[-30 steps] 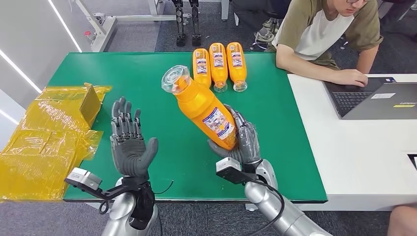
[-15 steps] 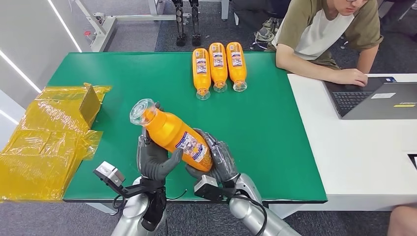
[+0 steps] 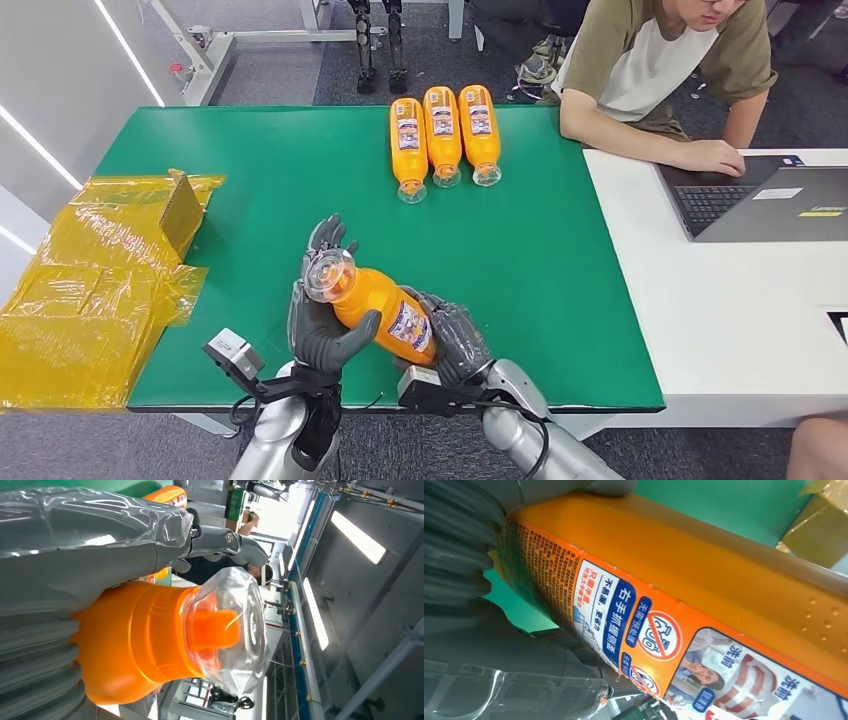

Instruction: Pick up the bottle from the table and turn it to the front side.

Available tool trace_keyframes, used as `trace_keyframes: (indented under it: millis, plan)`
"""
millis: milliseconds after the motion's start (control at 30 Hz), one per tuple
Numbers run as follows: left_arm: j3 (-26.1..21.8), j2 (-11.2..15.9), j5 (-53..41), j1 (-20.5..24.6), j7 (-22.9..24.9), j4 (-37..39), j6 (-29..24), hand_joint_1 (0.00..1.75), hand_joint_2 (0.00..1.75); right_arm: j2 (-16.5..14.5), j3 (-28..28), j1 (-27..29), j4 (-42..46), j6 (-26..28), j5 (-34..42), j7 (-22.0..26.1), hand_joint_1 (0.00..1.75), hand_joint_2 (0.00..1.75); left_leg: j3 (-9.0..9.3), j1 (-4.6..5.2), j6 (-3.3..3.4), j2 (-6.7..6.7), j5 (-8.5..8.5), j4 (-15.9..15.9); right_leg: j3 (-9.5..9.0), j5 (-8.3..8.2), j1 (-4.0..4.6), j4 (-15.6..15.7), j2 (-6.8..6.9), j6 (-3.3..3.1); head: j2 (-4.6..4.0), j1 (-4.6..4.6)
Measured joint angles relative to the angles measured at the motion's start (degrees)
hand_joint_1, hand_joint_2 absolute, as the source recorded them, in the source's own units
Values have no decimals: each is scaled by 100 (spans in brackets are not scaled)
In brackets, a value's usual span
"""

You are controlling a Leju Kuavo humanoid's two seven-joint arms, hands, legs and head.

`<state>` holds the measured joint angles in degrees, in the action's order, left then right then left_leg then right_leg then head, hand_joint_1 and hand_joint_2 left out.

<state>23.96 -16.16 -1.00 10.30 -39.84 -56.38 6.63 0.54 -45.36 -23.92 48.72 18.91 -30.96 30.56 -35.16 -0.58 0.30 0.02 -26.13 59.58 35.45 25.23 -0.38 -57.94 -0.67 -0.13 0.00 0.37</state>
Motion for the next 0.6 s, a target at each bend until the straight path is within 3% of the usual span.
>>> trace_keyframes:
  millis: [100, 600]
  plan:
    - [0, -4, -76, 9, -9, 49, 44, 175, 175, 38, 11, -2, -10, -21, -12, 27, 175, 175, 0, 0, 0, 0, 0, 0, 0, 0, 0, 0, 0, 0, 0, 0]
    - [4, -31, -563, 78, 152, 146, 176, 175, 175, 121, 122, 201, 97, 406, 45, 195, 175, 175, 0, 0, 0, -1, 0, -1, 0, 0, 0, 0, 1, 0, 0, 0]
